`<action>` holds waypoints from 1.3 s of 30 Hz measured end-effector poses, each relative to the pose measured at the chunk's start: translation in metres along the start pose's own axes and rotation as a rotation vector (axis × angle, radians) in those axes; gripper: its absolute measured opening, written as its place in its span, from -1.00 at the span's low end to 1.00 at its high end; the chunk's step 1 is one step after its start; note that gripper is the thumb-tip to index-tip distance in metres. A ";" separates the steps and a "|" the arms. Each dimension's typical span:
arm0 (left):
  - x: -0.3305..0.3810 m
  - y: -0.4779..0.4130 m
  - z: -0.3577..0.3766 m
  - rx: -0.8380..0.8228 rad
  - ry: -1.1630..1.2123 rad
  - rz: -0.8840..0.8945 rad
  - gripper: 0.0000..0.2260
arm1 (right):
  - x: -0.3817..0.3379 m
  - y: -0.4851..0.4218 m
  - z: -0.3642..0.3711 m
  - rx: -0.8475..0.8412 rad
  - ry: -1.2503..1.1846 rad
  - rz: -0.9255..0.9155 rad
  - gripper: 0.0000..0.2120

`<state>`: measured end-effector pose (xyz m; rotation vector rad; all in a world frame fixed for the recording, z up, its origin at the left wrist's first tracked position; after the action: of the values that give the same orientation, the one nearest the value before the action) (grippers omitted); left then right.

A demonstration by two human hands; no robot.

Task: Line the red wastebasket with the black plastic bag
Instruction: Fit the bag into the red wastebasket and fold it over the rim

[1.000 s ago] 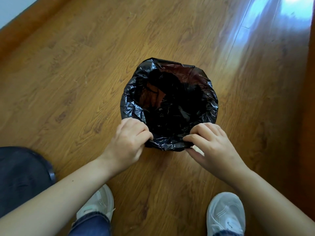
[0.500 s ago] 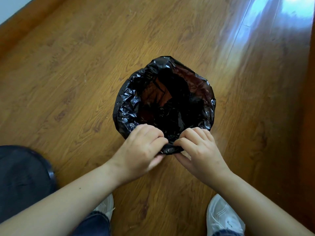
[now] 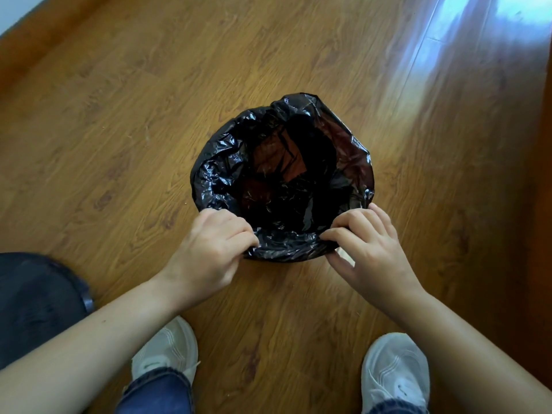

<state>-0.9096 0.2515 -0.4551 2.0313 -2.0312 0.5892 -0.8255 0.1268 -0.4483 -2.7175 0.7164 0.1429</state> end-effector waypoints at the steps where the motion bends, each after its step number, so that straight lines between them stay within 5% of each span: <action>1: -0.004 0.001 -0.002 0.002 -0.012 -0.007 -0.80 | 0.001 0.000 0.000 0.003 0.004 -0.005 -0.80; 6: -0.013 0.000 -0.004 -0.063 -0.052 -0.035 -0.81 | 0.000 -0.001 -0.003 0.022 0.005 0.002 -0.83; 10: 0.011 -0.002 0.006 -0.109 -0.072 0.024 -0.62 | -0.008 -0.001 -0.003 0.030 0.016 0.054 -0.83; 18: 0.045 -0.012 0.023 -0.115 0.089 0.103 -0.86 | -0.028 0.000 0.006 -0.030 -0.117 -0.006 -0.83; 22: 0.039 -0.008 0.020 -0.134 0.116 0.102 -0.82 | -0.025 0.001 0.008 -0.063 -0.079 -0.084 -0.94; 39: 0.003 -0.004 0.002 -0.064 -0.027 0.013 -0.69 | -0.004 0.003 -0.007 0.027 -0.104 -0.038 -0.81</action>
<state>-0.9055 0.2481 -0.4551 2.0020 -2.0527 0.4955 -0.8302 0.1236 -0.4424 -2.6740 0.6322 0.2614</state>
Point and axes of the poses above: each hand's wrist, its own y-axis away from the middle knuckle, its own z-axis out of the palm, x = y × z, the point moved 10 cm from there along -y, towards the middle knuckle, and after that the axes turned 6 degrees about y, right-handed, at the moved point
